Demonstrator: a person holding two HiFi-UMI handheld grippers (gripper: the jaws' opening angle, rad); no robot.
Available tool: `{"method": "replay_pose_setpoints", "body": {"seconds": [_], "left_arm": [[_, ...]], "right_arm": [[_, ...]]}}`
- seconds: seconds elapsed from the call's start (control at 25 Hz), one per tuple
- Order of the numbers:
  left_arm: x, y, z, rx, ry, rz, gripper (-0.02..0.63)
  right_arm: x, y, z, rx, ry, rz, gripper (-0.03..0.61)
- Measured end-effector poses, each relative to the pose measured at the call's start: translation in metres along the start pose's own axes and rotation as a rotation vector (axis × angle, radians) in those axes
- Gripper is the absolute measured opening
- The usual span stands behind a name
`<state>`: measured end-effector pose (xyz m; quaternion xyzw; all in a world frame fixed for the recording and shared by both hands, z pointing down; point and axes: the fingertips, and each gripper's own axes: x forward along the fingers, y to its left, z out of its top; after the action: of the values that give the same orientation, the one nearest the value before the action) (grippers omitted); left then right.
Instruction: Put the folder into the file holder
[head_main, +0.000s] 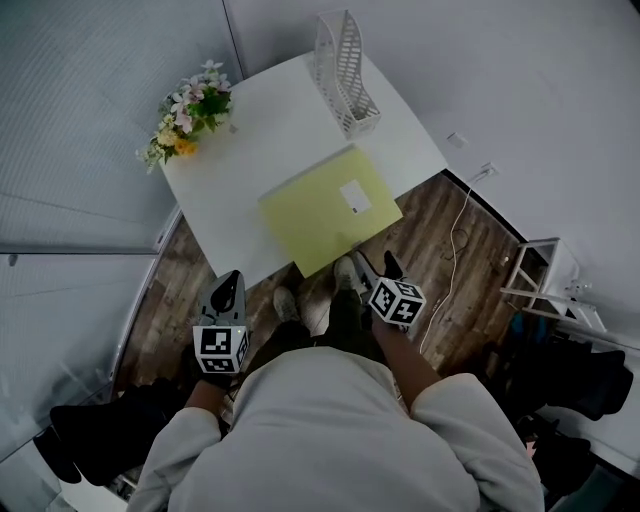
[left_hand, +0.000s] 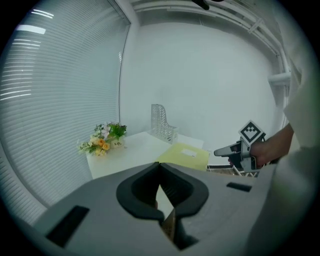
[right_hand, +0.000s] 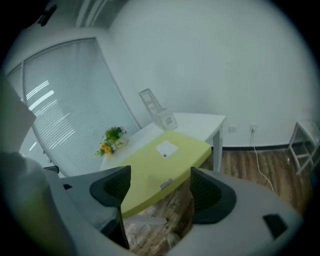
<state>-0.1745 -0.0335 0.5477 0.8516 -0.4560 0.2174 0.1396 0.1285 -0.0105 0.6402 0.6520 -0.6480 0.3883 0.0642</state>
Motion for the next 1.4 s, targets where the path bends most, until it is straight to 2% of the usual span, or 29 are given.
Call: {"method": "replay_pose_setpoints", "body": {"seconds": [0.24,0.48,0.72,0.84,1.0,1.24,1.4], "left_arm": [[0.016,-0.015,-0.017,-0.019,0.070,0.009,0.008],[0.027,-0.024,-0.030,-0.025,0.135,0.024,0.008],[0.031,-0.027,-0.043,-0.035,0.196,0.044,0.008],[0.036,-0.030,-0.047,-0.035,0.215,0.042,0.008],[0.046,-0.033,-0.047,-0.037,0.227,0.035,0.008],[0.060,-0.034,-0.039,-0.029,0.226,0.015,0.008],[0.066,-0.033,-0.036,-0.025,0.221,0.006,0.008]], "right_arm": [[0.045,-0.027,-0.020,0.263,0.050,0.074,0.375],[0.095,-0.040,-0.038,0.607,0.063,0.176,0.376],[0.122,-0.041,-0.046,0.802,0.039,0.300,0.376],[0.130,-0.036,-0.047,0.853,0.039,0.363,0.365],[0.130,-0.030,-0.043,0.878,0.011,0.428,0.237],[0.121,-0.035,-0.052,0.914,0.008,0.442,0.221],[0.105,-0.048,-0.060,0.849,0.044,0.386,0.208]]}}
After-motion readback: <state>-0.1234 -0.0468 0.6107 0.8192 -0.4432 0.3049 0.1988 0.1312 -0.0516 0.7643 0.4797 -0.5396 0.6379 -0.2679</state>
